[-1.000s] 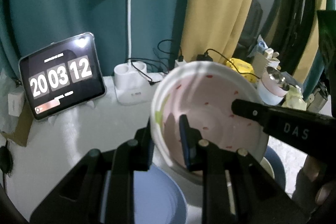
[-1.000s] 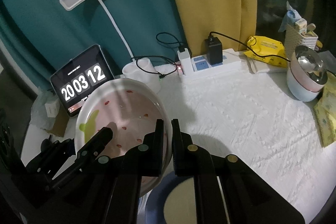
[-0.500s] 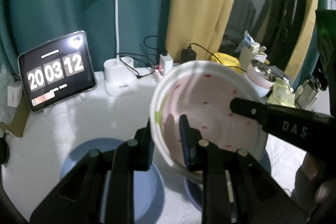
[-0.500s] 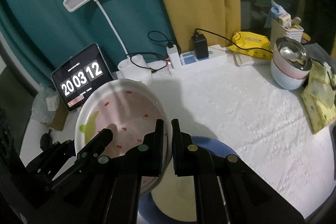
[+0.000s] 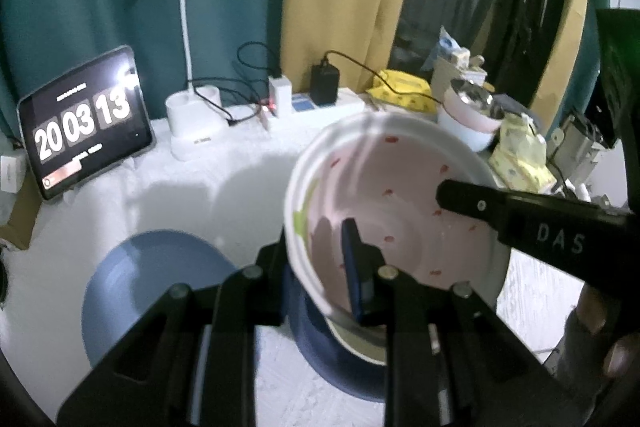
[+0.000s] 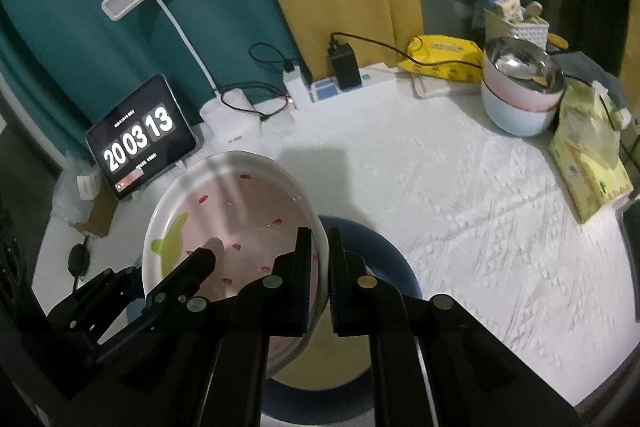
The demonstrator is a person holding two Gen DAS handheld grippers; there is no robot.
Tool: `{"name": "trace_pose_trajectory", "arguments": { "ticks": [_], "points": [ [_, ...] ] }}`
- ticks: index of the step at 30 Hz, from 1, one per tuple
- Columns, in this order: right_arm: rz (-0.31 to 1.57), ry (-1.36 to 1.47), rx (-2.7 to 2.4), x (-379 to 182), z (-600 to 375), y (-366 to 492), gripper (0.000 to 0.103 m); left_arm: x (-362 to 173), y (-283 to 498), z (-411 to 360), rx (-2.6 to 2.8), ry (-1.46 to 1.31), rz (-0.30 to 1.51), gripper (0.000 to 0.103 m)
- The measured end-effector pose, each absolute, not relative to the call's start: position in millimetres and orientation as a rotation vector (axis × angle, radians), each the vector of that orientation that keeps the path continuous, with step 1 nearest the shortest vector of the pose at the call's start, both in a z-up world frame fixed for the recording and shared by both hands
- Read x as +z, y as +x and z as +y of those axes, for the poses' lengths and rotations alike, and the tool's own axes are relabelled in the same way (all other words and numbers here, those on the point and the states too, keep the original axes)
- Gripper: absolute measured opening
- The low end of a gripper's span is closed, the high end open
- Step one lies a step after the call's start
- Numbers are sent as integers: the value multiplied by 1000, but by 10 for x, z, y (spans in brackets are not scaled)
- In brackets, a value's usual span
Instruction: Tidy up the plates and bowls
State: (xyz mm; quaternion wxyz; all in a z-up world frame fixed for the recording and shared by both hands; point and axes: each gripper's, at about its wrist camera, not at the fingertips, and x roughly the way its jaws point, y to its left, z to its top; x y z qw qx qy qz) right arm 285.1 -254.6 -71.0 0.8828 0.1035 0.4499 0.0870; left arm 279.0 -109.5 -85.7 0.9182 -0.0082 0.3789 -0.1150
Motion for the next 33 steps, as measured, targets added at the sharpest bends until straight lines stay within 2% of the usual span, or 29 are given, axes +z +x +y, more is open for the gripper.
{"name": "trace_pose_trajectory", "arguments": {
  "ticks": [19, 31, 33],
  "points": [
    [1016, 216, 163, -1102, -2701, 2748, 9, -1276, 2653, -1316, -252, 53, 888, 22],
    [998, 159, 142, -1141, -2660, 2742, 10, -1322, 2681, -1307, -215, 76, 898, 24],
    [991, 141, 122, -1130, -2663, 2741, 15, -1332, 2688, -1282, -222, 63, 905, 24]
  ]
}}
